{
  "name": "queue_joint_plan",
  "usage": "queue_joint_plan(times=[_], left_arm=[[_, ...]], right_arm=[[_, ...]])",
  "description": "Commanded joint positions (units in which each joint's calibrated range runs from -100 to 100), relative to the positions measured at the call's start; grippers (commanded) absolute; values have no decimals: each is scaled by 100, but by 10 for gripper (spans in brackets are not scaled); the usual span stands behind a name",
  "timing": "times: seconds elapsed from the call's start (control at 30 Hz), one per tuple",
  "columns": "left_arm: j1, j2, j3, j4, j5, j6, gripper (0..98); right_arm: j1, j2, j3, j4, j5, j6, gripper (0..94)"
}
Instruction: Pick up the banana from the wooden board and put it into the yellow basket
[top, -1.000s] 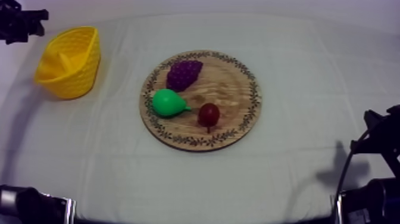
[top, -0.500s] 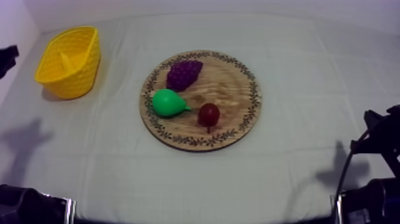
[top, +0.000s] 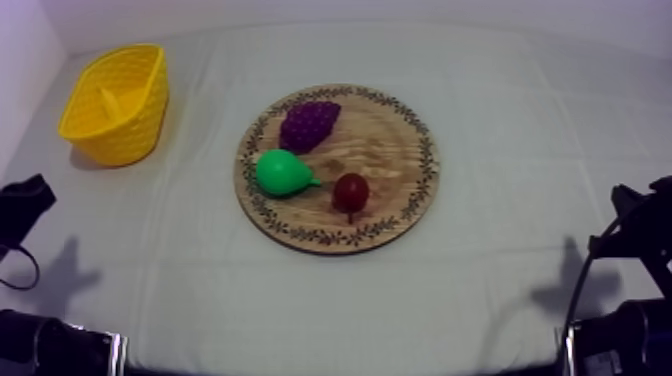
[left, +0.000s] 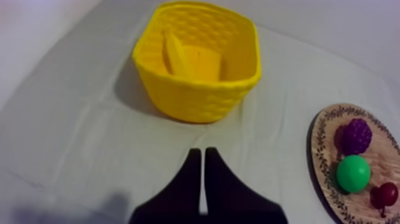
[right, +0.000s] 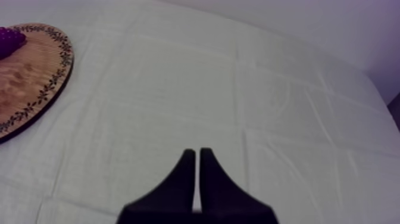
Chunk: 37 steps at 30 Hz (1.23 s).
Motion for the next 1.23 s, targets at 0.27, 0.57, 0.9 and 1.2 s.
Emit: queue_joint_plan(times=[0.27,0.57,0.9,1.2], left_arm=[[70,-935,1245,183,-476,-113,1],[83,-1322,1526,498,-1114,233,1],[219,-1765,1572,585,-1260,121,1],[284,-1809,1573,586,-1259,83,1]], right_arm=[[-1,-4,-3,-3,1,3,6],[-1,-4,-3,-3,1,1,6],[-1,-4,-3,-3,1,1,6],[-1,-4,-3,-3,1,1,6]])
